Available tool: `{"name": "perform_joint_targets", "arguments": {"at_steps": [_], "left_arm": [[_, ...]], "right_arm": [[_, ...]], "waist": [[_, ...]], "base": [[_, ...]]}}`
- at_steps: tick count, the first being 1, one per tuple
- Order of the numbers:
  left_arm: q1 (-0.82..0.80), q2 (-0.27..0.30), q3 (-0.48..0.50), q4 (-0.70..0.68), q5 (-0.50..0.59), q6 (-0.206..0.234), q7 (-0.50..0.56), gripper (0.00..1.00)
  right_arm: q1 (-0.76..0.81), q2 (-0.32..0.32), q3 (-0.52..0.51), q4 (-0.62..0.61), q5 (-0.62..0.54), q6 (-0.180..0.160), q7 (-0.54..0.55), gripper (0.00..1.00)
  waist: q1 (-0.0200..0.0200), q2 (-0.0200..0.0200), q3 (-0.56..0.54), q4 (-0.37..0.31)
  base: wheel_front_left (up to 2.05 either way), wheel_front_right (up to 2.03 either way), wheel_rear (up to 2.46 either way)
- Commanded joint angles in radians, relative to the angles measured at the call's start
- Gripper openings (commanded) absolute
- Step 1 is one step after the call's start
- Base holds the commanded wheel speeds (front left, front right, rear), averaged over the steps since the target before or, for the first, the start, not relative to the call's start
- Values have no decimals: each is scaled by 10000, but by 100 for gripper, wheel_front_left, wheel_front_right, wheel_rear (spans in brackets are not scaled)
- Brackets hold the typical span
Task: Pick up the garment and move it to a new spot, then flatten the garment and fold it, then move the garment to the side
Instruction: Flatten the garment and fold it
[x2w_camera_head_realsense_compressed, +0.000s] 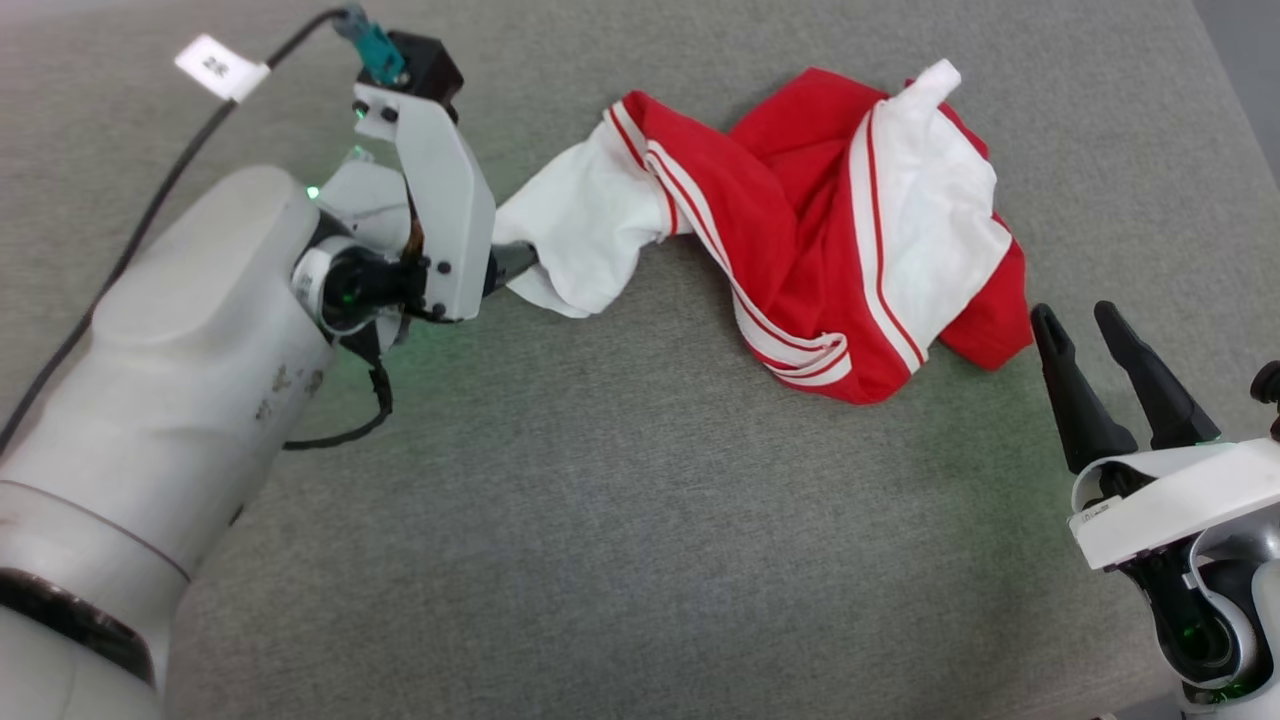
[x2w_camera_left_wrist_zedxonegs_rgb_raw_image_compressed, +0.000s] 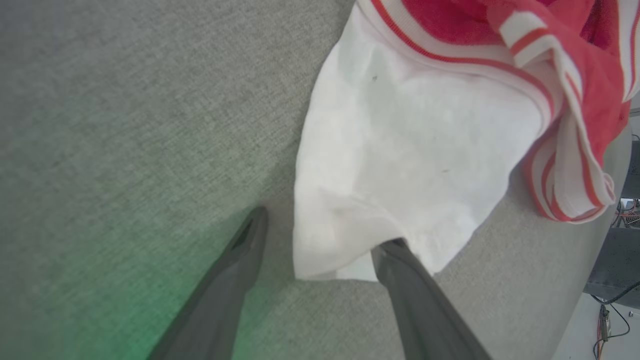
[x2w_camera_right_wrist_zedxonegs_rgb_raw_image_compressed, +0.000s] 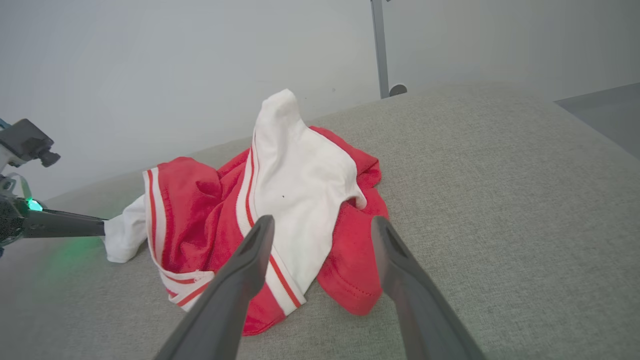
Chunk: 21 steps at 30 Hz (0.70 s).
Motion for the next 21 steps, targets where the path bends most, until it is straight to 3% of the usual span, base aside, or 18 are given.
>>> {"name": "perform_joint_targets", "arguments": {"at_steps": [1,2,3,4,5,12,21], "left_arm": [[239,-164,-226,60,-193,-27,105,100],[237,-201,-292,-37,-284,-27,103,100],[242,-218,-324,-74,-365,-28,23,80],[225,-229,-393,-112,-390,-28,-37,45],[208,-246,-471,-136,-427,-29,-77,2],[117,184,-874,-718,-673,-29,-368,0],[542,2385,-927,-2510,-1478,-26,-613,0]], "right_arm": [[123,112,-87,-76,-110,-3,75,100],[118,162,-105,-102,-147,-3,93,100],[116,202,-127,-129,-183,-3,122,100],[121,225,-172,-141,-226,-3,156,100],[129,244,-206,-170,-251,-3,176,100],[294,241,-508,-425,-440,-3,357,100],[720,228,-1072,-856,-662,-3,927,100]], "waist": [[0,0,268,-251],[0,0,274,-249],[0,0,280,-238],[0,0,280,-205],[0,0,272,-161],[0,0,-5,418],[0,0,-709,1358]], "base": [[0,0,0],[0,0,0],[0,0,0],[0,0,0],[0,0,0],[0,0,0],[0,0,0]]}}
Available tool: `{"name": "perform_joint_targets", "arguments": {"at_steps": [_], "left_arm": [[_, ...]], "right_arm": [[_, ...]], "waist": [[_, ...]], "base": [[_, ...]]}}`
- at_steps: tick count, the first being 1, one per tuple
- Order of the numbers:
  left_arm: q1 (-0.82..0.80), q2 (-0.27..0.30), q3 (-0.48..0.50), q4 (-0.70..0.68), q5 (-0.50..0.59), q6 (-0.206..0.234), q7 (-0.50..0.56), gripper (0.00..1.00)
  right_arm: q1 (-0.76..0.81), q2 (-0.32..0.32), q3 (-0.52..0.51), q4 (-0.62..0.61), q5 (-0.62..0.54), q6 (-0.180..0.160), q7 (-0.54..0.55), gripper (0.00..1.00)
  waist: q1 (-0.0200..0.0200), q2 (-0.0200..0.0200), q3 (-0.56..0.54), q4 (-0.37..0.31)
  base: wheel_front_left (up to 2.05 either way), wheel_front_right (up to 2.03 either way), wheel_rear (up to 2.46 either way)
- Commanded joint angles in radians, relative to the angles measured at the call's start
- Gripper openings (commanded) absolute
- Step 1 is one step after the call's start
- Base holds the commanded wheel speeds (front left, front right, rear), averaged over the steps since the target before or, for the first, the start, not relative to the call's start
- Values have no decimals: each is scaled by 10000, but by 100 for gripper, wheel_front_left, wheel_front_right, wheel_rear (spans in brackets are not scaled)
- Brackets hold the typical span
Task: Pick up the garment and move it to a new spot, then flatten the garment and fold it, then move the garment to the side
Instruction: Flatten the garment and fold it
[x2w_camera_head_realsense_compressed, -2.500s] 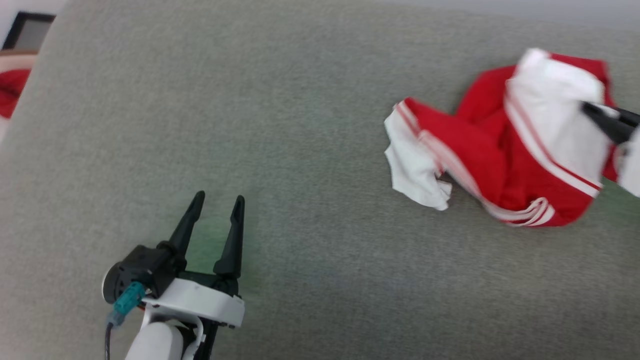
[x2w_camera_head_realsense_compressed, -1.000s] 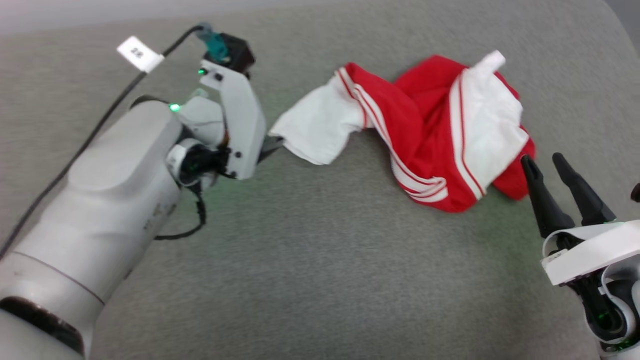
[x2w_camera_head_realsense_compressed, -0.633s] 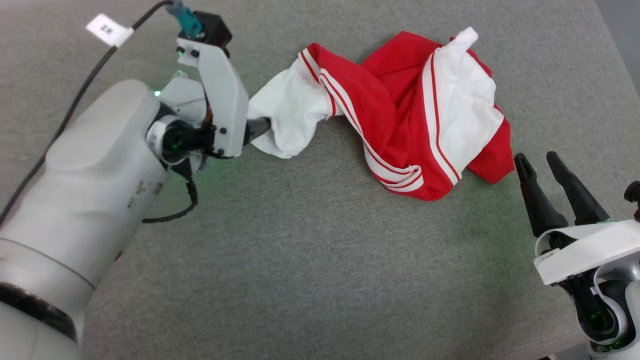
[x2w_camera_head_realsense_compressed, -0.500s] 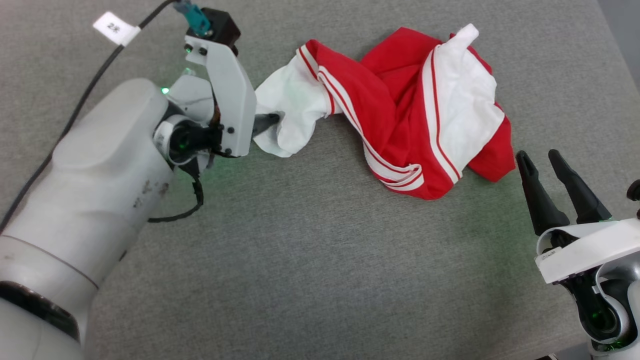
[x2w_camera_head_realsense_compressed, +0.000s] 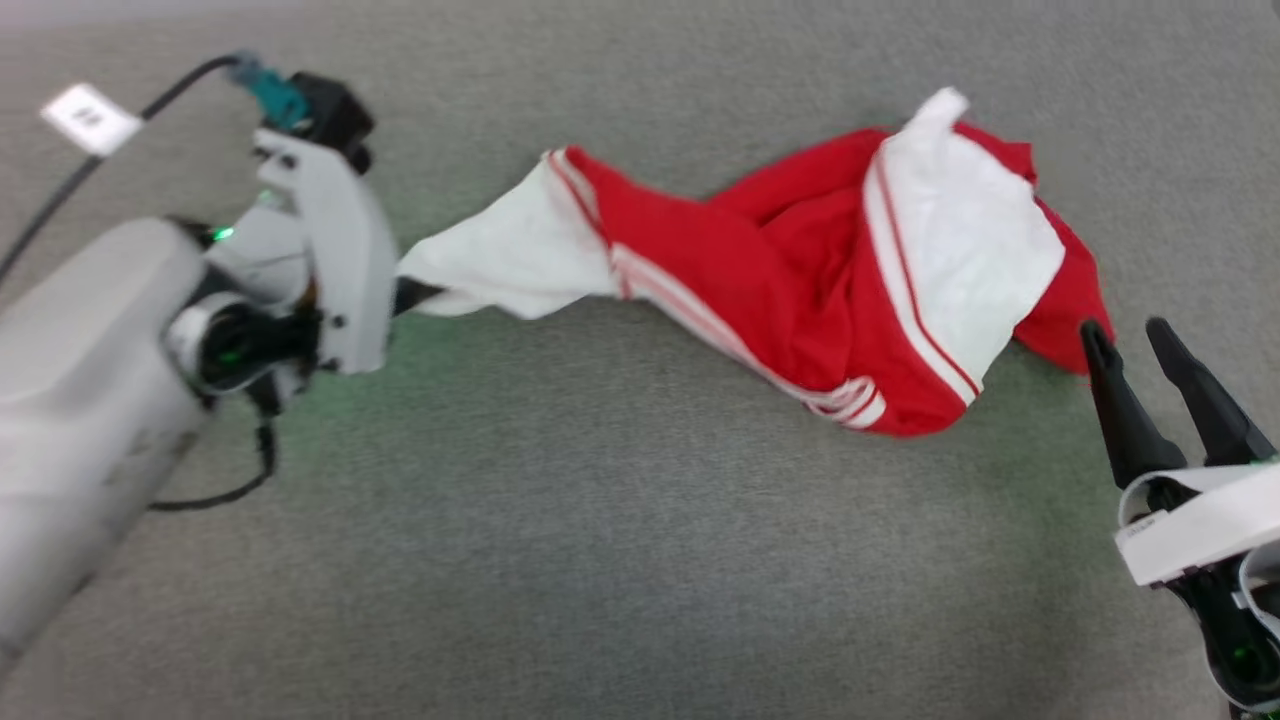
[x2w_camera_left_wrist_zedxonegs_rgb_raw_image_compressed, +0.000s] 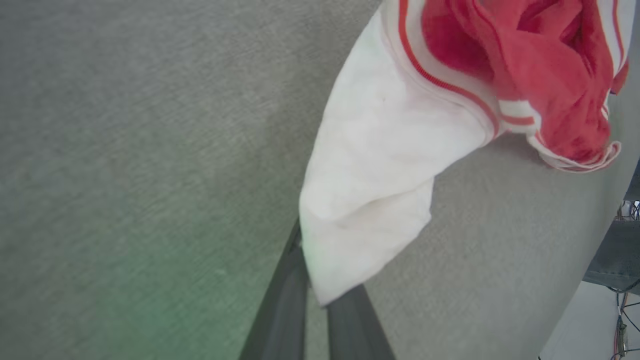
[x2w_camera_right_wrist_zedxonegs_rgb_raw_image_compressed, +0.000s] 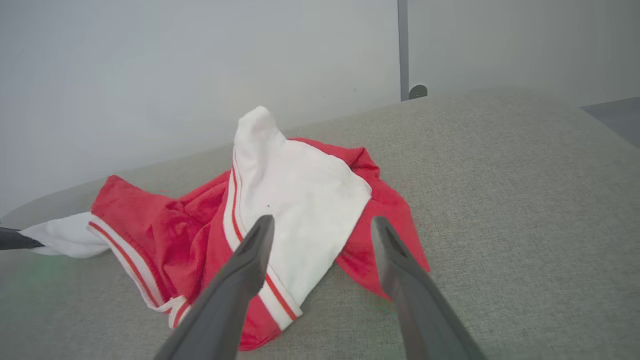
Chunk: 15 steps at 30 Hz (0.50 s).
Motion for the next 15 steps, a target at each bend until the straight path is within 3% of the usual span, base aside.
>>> {"name": "perform_joint_targets", "arguments": {"at_steps": [1,9,15], "left_arm": [[107,68,33,-16,-46,-24,1,0],[681,1480,146,-477,-452,78,174,0],[1157,1768,-89,-227,-250,402,150,0]], "right_arm": [[89,1,-57,-45,-12,-3,13,100],[408,40,-576,-525,-196,-3,466,100],[514,118,-671,-767,-288,-3,726,100]], "waist": [[0,0,-354,377],[0,0,-491,596],[0,0,-480,560]], "base": [[0,0,0],[0,0,0],[0,0,0]]}}
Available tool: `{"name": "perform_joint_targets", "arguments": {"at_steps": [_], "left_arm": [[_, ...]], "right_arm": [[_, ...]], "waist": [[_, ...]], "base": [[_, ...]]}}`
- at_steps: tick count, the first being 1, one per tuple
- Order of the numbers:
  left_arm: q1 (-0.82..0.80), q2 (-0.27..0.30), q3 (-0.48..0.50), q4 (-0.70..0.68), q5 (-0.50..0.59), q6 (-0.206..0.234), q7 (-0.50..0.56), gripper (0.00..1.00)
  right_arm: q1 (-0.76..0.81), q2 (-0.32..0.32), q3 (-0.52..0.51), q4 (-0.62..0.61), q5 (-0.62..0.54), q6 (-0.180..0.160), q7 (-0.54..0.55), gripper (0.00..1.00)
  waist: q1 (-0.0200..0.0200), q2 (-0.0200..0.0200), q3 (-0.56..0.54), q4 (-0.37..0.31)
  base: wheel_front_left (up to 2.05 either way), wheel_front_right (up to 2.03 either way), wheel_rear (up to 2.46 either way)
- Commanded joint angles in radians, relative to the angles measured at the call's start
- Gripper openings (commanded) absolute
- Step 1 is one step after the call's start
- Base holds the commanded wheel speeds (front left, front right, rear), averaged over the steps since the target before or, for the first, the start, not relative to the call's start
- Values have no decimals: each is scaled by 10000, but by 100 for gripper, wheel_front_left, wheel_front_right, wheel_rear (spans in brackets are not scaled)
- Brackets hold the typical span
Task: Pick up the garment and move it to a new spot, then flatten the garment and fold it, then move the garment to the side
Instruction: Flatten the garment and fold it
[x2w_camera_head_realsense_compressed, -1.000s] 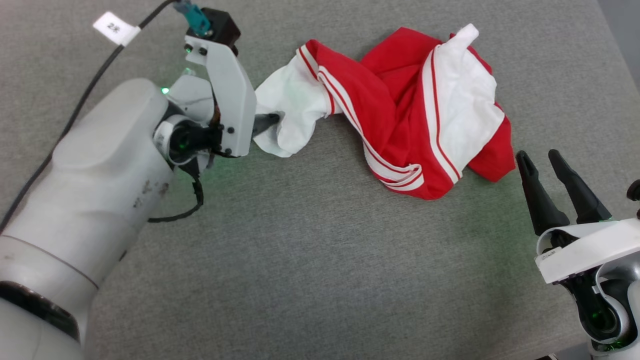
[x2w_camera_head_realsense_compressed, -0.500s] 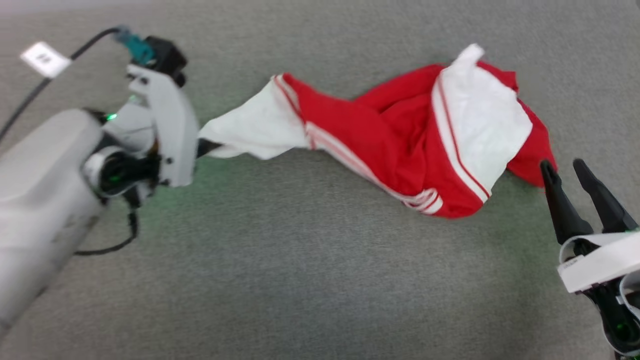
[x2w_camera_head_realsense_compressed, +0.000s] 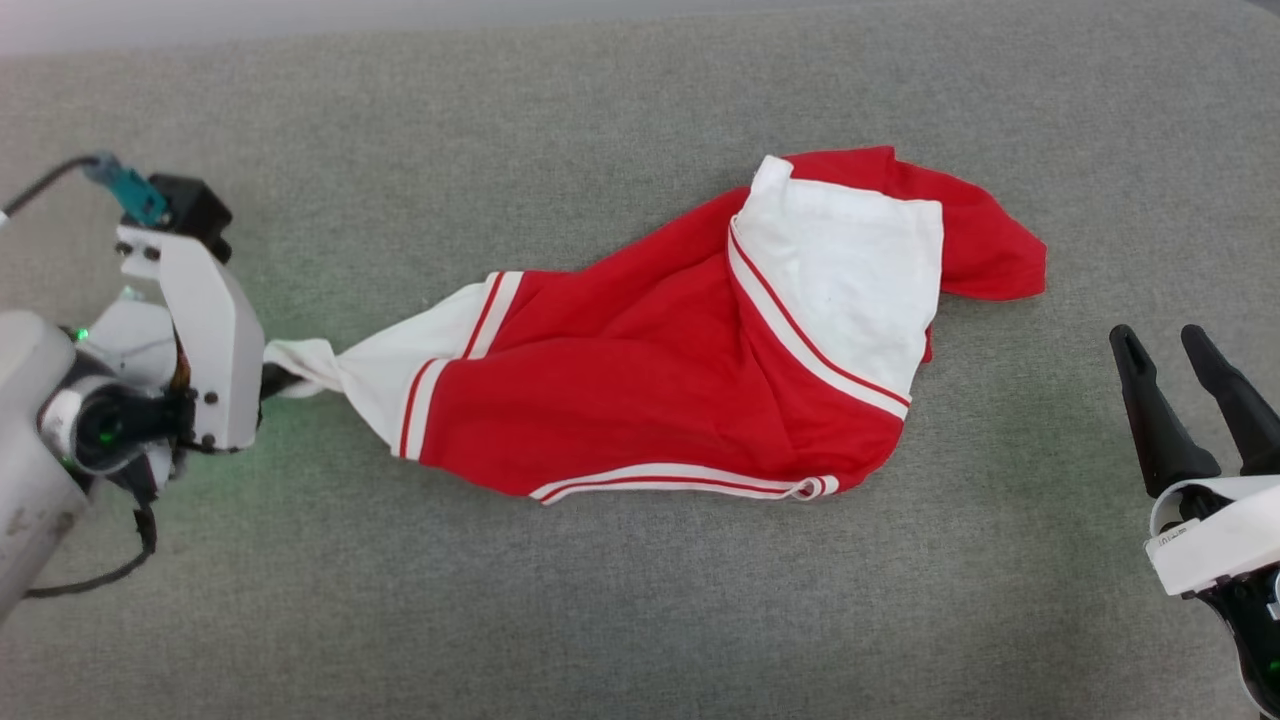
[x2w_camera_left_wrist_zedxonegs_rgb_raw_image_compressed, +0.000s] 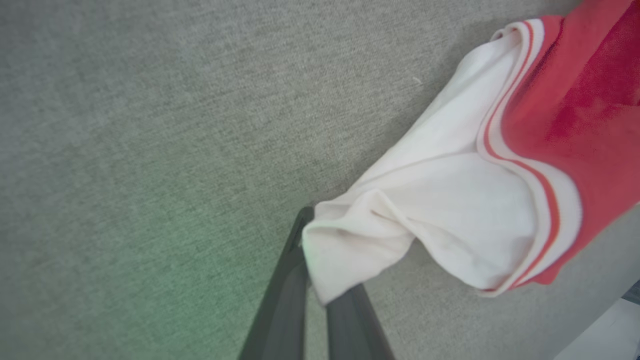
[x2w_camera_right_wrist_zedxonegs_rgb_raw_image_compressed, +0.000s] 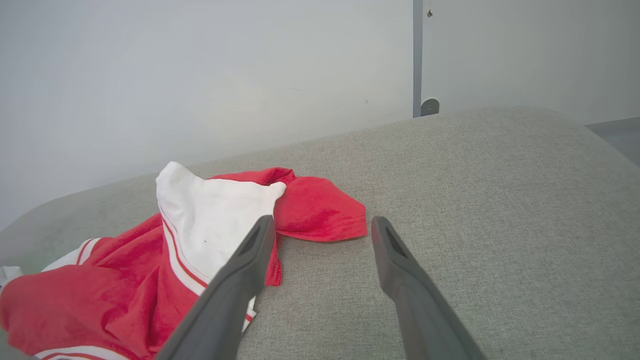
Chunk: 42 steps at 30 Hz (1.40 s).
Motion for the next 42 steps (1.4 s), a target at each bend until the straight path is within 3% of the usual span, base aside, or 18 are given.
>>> {"name": "perform_joint_targets", "arguments": {"at_steps": [1,8,9,10,11,12,16,20,27,32,34,39,42], "left_arm": [[184,-12,-27,115,77,89,-103,0],[529,-410,-163,846,299,44,-670,3],[540,-489,-177,954,362,38,-828,29],[561,-565,-176,1055,412,15,-1002,49],[560,-643,-168,1129,509,-18,-1214,82],[544,-691,-151,1205,612,-31,-1473,100],[707,-839,-91,1197,1100,-127,-2834,100],[1204,-976,159,780,1638,35,-5016,100],[2869,-1611,675,-830,2097,1504,-8469,100],[3717,-2016,991,-1800,2990,2695,-9004,100],[3891,-2252,1412,-2137,3323,2953,-9027,100],[4410,-2475,2470,-2814,4516,3247,-9012,100],[4718,-2814,2833,-3191,4922,2977,-9014,100]], "right_arm": [[116,32,2,-77,-55,-3,57,100],[7,-116,114,-221,-191,-3,345,100],[-20,-147,133,-229,-191,-3,388,100],[-56,-199,190,-231,-215,-3,464,100],[-84,-264,261,-231,-242,-3,536,100],[-125,-339,372,-236,-258,-3,627,100],[-425,-921,1148,-168,-311,-3,1105,100],[-1020,-1815,2214,17,-131,-3,1678,100],[-3078,-3739,4406,665,652,-6,2592,100],[-4773,-4870,5793,1504,1470,-6,2963,100],[-5383,-5241,6213,1821,1700,-4,2979,100],[-6585,-5815,7502,2276,2254,-4,3061,100],[-7286,-6126,8330,2448,2397,-6,3096,100]], "waist": [[0,0,11,-20],[0,0,1,30],[0,0,-21,77],[0,0,-50,130],[0,0,-86,200],[0,0,-123,267],[0,0,-336,604],[0,0,-545,1104],[0,0,-527,2183],[0,0,-299,3019],[0,0,-164,3312],[0,0,160,3848],[0,0,341,4087]], "base": [[0,0,0],[0,0,0],[0,0,0],[0,0,0],[0,0,0],[0,0,0],[0,0,0],[0,0,0],[0,0,0],[0,0,0],[0,0,0],[0,0,0],[0,0,0]]}}
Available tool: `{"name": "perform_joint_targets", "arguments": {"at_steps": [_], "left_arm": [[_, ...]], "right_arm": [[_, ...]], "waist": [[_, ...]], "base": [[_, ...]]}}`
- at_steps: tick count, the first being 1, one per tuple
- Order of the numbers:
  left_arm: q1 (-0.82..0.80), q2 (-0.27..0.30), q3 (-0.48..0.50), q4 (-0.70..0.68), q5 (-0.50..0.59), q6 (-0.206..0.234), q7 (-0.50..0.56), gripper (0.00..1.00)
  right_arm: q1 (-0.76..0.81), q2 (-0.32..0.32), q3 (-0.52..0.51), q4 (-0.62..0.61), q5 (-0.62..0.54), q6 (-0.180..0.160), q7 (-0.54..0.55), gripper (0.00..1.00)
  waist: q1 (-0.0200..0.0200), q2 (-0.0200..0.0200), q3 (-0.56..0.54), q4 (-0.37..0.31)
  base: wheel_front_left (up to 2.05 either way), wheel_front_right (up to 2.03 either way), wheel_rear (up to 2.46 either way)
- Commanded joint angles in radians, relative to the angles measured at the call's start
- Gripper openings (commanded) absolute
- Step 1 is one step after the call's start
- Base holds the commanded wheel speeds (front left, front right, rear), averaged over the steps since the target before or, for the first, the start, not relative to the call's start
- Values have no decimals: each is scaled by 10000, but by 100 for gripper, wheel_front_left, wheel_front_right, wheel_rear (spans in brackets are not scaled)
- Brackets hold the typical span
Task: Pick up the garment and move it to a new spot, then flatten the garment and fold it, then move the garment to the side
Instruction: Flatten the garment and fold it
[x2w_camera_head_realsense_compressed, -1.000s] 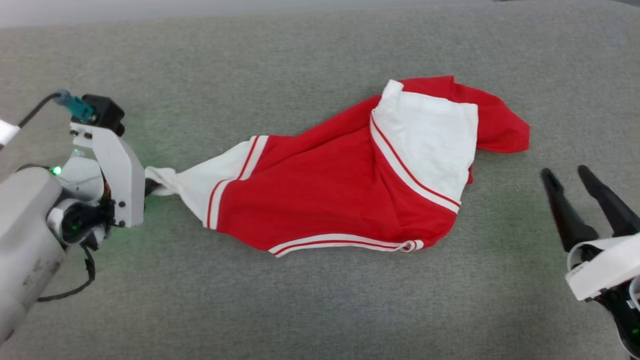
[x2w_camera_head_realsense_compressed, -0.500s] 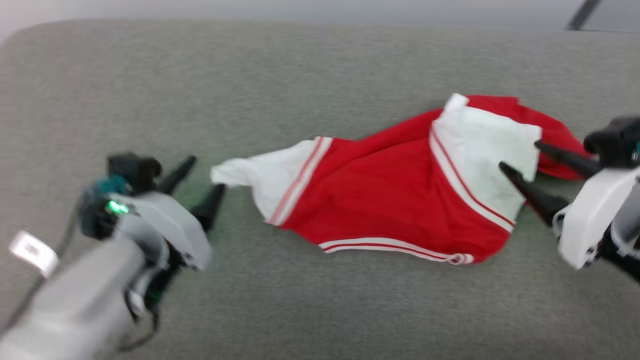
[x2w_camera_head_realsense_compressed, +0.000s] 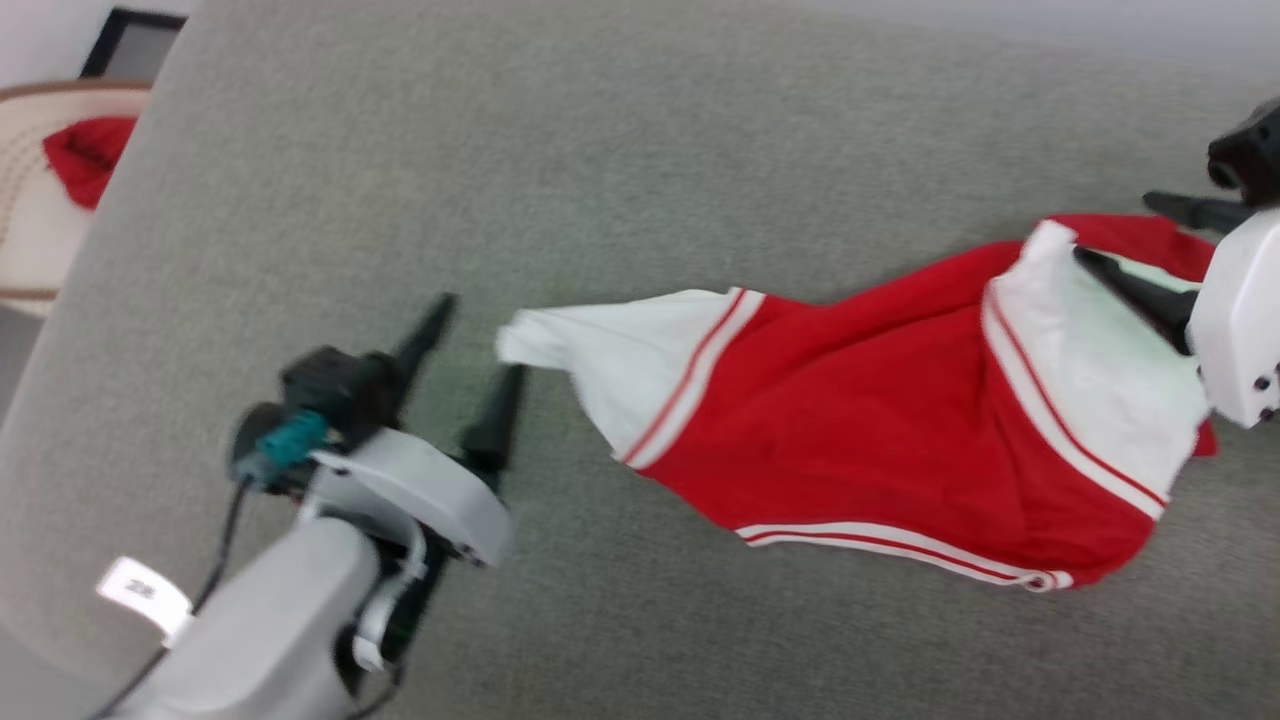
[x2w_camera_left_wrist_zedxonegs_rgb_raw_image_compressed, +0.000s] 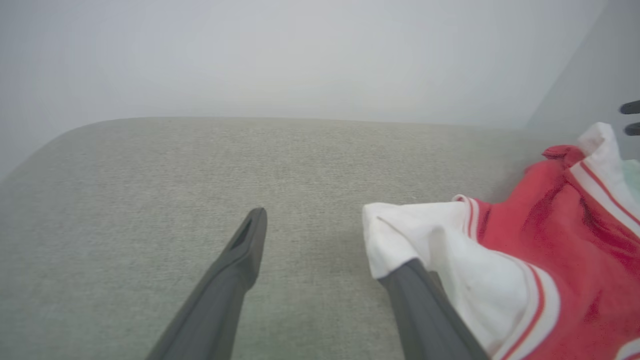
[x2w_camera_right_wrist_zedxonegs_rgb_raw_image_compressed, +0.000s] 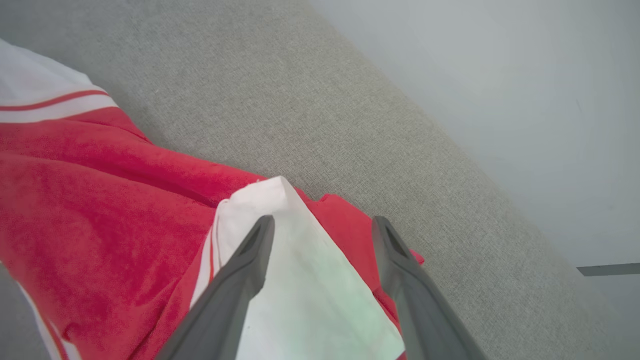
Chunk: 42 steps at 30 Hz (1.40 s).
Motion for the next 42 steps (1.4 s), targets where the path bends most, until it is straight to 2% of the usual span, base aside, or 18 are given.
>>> {"name": "perform_joint_targets", "arguments": {"at_steps": [1,3,7,10,16,17,18,19,26,33,37,42], "left_arm": [[234,-312,21,-78,76,-347,3,100],[130,-325,-244,192,273,-741,43,100],[-379,-627,-593,861,329,-1224,407,100],[-622,-668,-775,1204,306,-1452,793,100],[-793,-705,-828,1444,349,-1622,757,100],[-808,-697,-836,1458,342,-1654,759,100],[-826,-686,-832,1472,340,-1664,756,100],[-835,-680,-825,1487,331,-1653,745,100],[-804,-622,-762,1520,217,-1654,707,100],[-640,-511,-691,1486,117,-1577,675,100],[-464,-360,-646,1378,49,-1500,629,100],[-95,182,-640,823,-509,-2005,1127,100]], "right_arm": [[-436,-167,396,172,187,-8,-51,100],[-817,-208,863,248,355,-8,-87,100],[-1461,-404,1910,362,748,-8,72,100],[-1913,-488,2567,358,1081,-8,229,100],[-2572,-659,3596,281,1568,-8,9,98],[-2689,-680,3764,279,1605,-8,-71,58],[-2788,-699,3933,258,1639,-8,-163,35],[-2876,-707,4082,263,1725,-8,-250,0],[-3473,-751,4812,222,2005,-8,-800,0],[-3698,-874,4942,383,2373,-10,-1607,0],[-3420,-1429,4669,484,2868,-8,-2476,0],[-2694,-2515,4402,392,3523,-8,-3171,0]], "waist": [[0,-1,459,574],[0,-1,543,679],[0,-1,683,755],[0,-1,768,742],[0,-1,836,696],[0,-1,837,690],[0,-1,835,687],[0,-1,832,684],[0,-1,767,566],[0,-1,608,290],[0,-1,460,68],[0,-1,318,-272]], "base": [[0,0,0],[0,0,0],[0,0,0],[0,0,0],[0,0,0],[0,0,0],[0,0,0],[0,0,0],[0,0,0],[0,0,0],[0,0,0],[0,0,0]]}}
